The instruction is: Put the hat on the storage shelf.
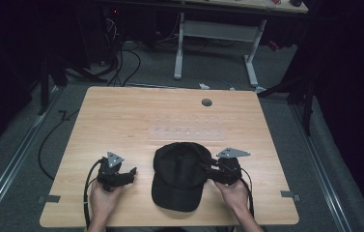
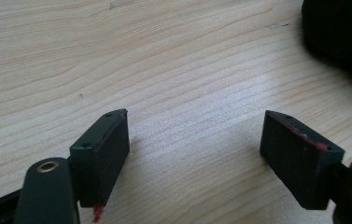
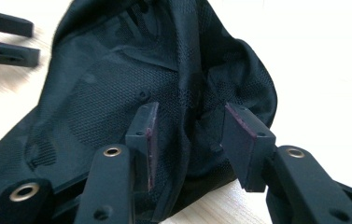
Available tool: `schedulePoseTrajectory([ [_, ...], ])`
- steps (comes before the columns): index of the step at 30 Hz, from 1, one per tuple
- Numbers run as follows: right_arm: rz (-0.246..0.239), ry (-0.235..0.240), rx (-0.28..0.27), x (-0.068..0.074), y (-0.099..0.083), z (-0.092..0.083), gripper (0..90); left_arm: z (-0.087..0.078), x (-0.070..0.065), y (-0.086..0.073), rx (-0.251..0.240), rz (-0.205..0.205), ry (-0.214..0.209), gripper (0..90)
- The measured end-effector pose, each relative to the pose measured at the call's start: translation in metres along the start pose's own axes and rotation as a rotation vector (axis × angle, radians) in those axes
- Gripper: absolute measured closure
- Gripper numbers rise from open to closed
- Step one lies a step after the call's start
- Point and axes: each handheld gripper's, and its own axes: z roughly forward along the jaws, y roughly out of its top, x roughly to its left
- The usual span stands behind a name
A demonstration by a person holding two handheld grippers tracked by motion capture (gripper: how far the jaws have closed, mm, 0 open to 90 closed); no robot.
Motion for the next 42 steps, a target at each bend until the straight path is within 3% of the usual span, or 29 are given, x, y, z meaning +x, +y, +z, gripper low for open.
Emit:
schedulePoseTrajectory([
  [5,-0.004,-0.021,0.021,0.003,0.001,0.006,58.4,0.000,0.000,0.000,0.000,0.000,0.000,24.2],
  [13,0.043,0.021,0.018,0.000,0.004,0.011,66.1,0.000,0.000,0.000,0.000,0.000,0.000,24.2],
  [22,0.037,0.009,0.020,0.001,0.005,0.013,68.4,0.000,0.000,0.000,0.000,0.001,0.000,24.2],
  [26,0.047,0.022,0.023,0.002,0.006,0.013,74.3,0.000,0.000,0.000,0.000,0.001,0.000,24.2],
  [32,0.054,0.043,-0.004,-0.003,0.005,0.012,83.5,0.000,0.000,0.000,0.000,0.000,0.000,24.2],
  [42,0.055,0.061,-0.032,-0.004,0.005,0.010,86.6,0.000,0.000,0.000,0.000,0.000,0.000,24.2],
])
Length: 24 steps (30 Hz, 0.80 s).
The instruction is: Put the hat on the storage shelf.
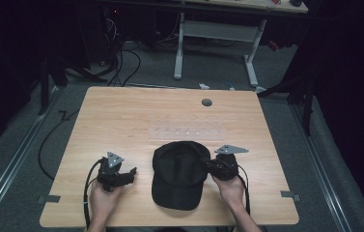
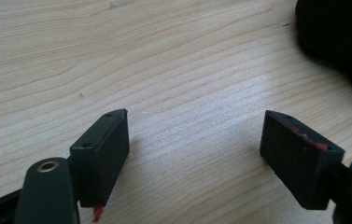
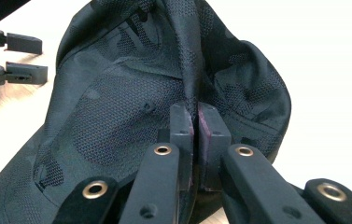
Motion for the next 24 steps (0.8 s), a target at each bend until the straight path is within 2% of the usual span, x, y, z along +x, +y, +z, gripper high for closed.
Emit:
schedulePoseTrajectory([
  [3,0.010,0.019,-0.012,0.000,0.001,-0.003,86.8,0.000,0.000,0.000,0.000,0.000,0.000,24.2],
  [11,0.005,0.027,-0.022,-0.001,0.002,-0.009,87.0,0.000,0.000,0.000,0.000,-0.001,0.000,24.2],
  [15,-0.020,0.030,-0.038,-0.001,0.008,-0.015,87.1,0.000,0.000,0.000,-0.005,-0.004,0.003,25.5],
  [24,-0.041,0.034,-0.057,-0.002,0.015,-0.027,87.3,0.000,0.000,0.000,-0.006,-0.006,0.004,26.4],
])
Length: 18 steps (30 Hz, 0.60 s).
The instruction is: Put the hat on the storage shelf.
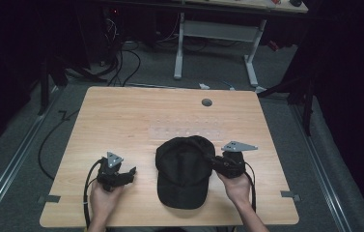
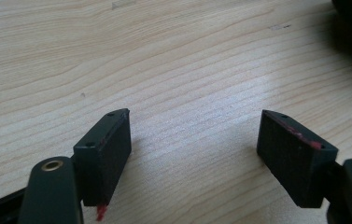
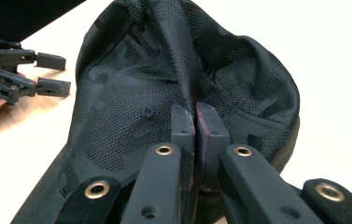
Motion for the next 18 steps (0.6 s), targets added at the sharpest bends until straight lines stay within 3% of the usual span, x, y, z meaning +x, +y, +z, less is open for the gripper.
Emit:
schedulePoseTrajectory([
  [18,-0.054,0.010,-0.047,-0.008,0.020,-0.024,87.6,0.000,-0.002,-0.001,0.008,0.006,-0.017,26.2],
])
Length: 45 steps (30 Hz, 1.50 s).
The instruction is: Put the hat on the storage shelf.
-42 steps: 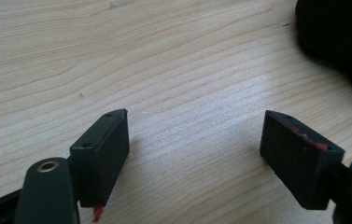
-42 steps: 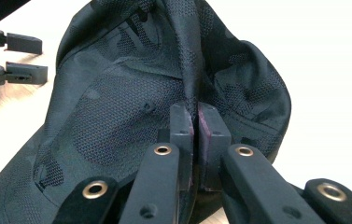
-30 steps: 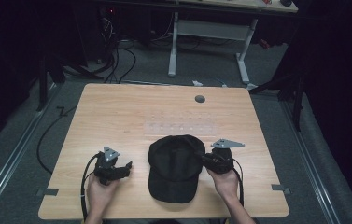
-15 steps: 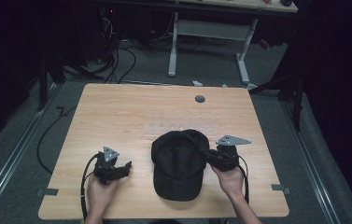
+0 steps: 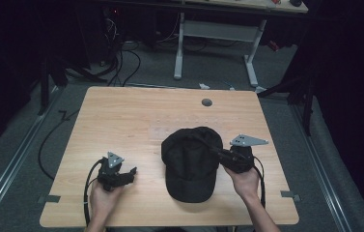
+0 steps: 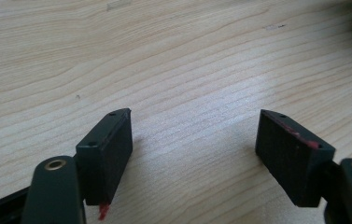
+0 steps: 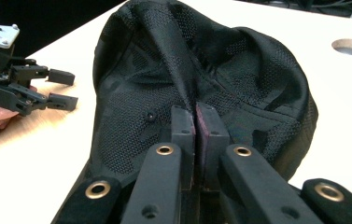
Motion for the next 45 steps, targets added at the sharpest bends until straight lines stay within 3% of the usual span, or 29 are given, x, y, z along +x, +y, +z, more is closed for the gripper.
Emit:
schedulePoseTrajectory([
  [13,-0.048,0.023,-0.037,-0.001,0.008,-0.015,87.6,-0.003,-0.005,-0.001,0.041,-0.001,-0.035,21.5],
  [19,-0.057,0.036,-0.049,-0.001,0.012,-0.018,87.5,-0.010,-0.021,0.005,0.059,-0.046,-0.140,19.3],
  [21,-0.060,0.042,-0.062,0.000,0.015,-0.021,87.6,-0.014,-0.031,0.013,0.070,-0.067,-0.209,18.6],
  [22,-0.060,0.042,-0.062,0.000,0.015,-0.021,87.6,-0.014,-0.031,0.013,0.070,-0.067,-0.209,18.4],
  [23,-0.068,0.048,-0.077,0.000,0.020,-0.024,87.6,-0.017,-0.038,0.019,0.077,-0.082,-0.254,17.9],
  [24,-0.068,0.048,-0.077,0.000,0.020,-0.024,87.6,-0.017,-0.038,0.019,0.077,-0.082,-0.254,17.8],
  [29,-0.097,0.061,-0.092,0.002,0.028,-0.028,87.6,-0.021,-0.054,0.033,0.115,-0.112,-0.353,16.6],
  [33,-0.121,0.075,-0.099,0.004,0.031,-0.028,87.6,-0.022,-0.065,0.037,0.141,-0.087,-0.397,15.6],
  [38,-0.142,0.094,-0.103,0.009,0.033,-0.026,87.5,-0.020,-0.076,0.045,0.164,-0.088,-0.445,14.8],
  [45,-0.165,0.123,-0.107,0.014,0.033,-0.023,87.5,-0.019,-0.086,0.057,0.174,-0.128,-0.507,9.3],
])
